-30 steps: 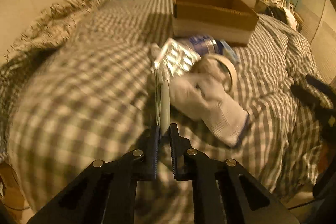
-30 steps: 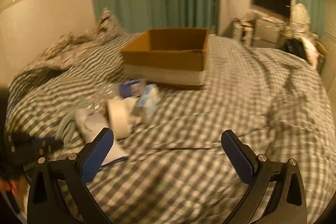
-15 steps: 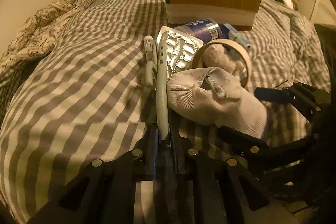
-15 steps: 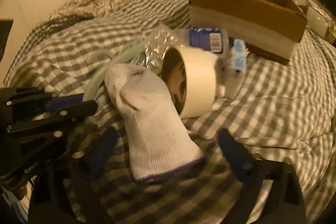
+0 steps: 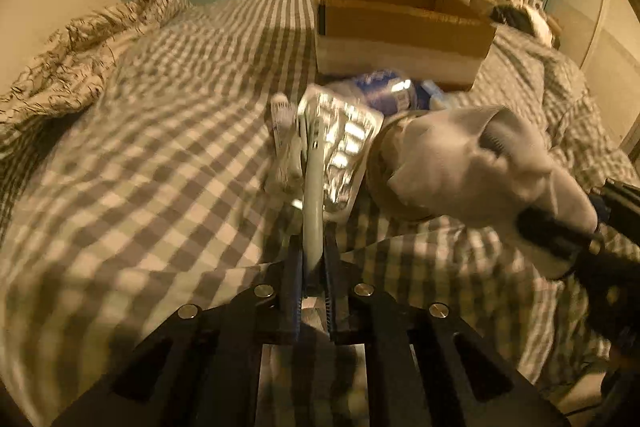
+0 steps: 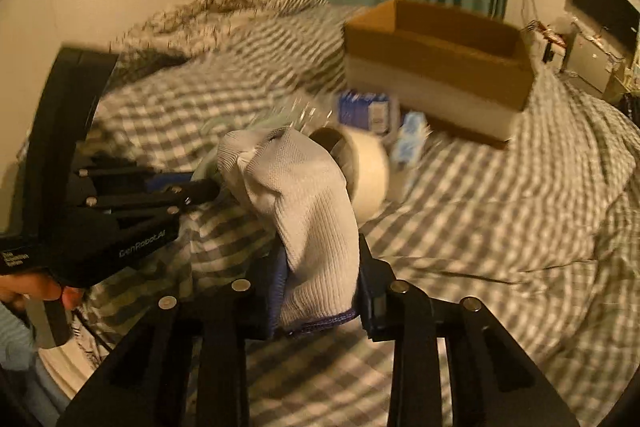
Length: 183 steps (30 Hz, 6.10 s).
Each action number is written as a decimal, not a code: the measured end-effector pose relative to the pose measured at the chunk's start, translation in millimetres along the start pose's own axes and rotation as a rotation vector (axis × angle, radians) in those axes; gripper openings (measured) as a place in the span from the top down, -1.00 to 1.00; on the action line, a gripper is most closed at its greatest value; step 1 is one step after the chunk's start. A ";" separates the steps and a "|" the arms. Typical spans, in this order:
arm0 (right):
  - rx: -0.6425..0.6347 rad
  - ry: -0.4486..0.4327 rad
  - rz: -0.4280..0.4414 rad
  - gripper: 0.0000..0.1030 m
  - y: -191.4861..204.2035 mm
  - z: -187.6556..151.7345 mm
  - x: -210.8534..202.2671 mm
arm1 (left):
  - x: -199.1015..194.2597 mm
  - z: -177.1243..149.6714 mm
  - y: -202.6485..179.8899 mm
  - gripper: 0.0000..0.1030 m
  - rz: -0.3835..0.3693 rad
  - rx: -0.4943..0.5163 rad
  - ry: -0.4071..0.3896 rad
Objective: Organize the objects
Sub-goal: 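Carry the clip and sock over the cardboard box and release both, then grasp the tape roll with the right gripper, then grasp the foil blister pack with the left gripper while the right carries the tape to the box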
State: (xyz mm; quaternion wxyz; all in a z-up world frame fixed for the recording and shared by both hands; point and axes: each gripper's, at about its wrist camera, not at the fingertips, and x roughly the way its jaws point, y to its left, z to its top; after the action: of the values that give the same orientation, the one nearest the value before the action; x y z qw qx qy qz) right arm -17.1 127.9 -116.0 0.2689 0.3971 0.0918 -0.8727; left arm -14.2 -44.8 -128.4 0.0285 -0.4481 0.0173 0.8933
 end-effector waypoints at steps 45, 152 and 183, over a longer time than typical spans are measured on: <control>0.171 -0.195 -0.204 0.25 -182.1 206.8 55.4 | 96.8 254.7 -57.3 0.83 -0.088 0.074 -0.163; 0.208 -0.038 -0.138 0.90 -93.5 46.9 21.2 | 83.2 59.6 -22.9 -1.00 0.048 0.062 0.077; 0.165 -0.221 -0.212 0.90 -101.4 89.0 -76.8 | -29.9 127.2 -26.3 -0.41 -0.102 0.009 -0.187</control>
State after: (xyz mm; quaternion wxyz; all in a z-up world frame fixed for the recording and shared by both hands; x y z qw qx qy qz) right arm -87.9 210.2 -4.9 0.1503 0.3077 0.0308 -0.9390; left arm -96.3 -12.4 -28.5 0.0773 -0.3631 -0.0042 0.9285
